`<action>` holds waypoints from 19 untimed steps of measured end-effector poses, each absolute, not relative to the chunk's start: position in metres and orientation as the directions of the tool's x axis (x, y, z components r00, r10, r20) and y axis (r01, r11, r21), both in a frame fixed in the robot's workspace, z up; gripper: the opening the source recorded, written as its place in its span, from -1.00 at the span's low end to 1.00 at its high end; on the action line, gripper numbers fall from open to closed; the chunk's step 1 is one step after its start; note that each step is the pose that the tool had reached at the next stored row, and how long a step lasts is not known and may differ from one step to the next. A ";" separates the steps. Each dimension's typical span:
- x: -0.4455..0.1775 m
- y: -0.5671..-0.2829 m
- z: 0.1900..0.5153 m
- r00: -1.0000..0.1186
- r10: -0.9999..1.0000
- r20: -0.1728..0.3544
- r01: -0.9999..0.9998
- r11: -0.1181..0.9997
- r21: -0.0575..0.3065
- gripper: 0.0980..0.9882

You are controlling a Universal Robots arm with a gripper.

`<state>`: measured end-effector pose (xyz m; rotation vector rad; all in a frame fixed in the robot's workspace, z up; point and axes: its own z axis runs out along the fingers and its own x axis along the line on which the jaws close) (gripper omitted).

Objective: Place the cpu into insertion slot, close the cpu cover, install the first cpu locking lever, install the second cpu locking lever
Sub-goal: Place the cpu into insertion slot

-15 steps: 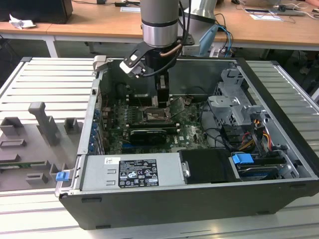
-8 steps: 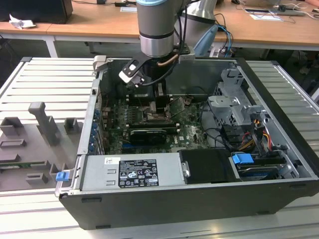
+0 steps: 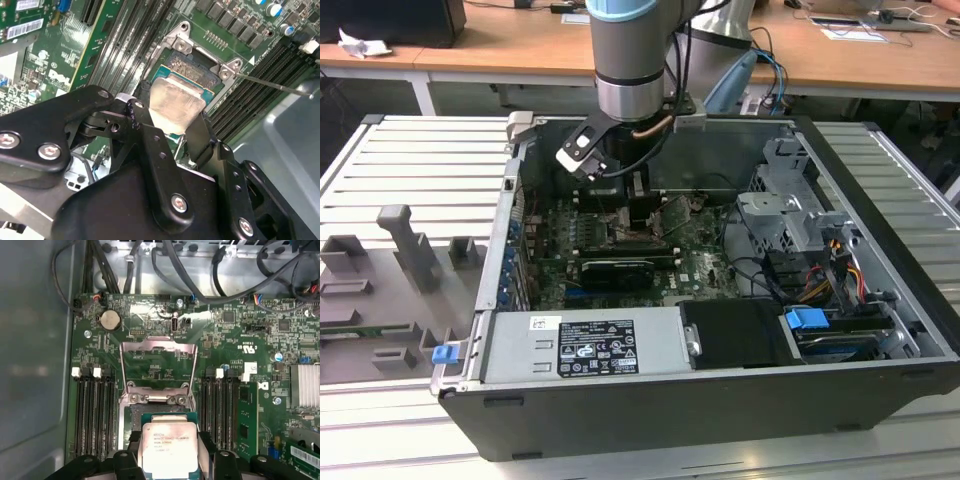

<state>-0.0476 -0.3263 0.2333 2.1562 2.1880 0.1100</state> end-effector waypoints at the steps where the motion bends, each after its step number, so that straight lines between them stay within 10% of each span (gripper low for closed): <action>1: -0.048 -0.326 0.231 -0.015 1.000 0.002 0.995 0.014 0.098 -0.03; 19: -0.049 -0.322 0.219 -0.001 1.000 0.002 0.995 0.000 0.098 -0.03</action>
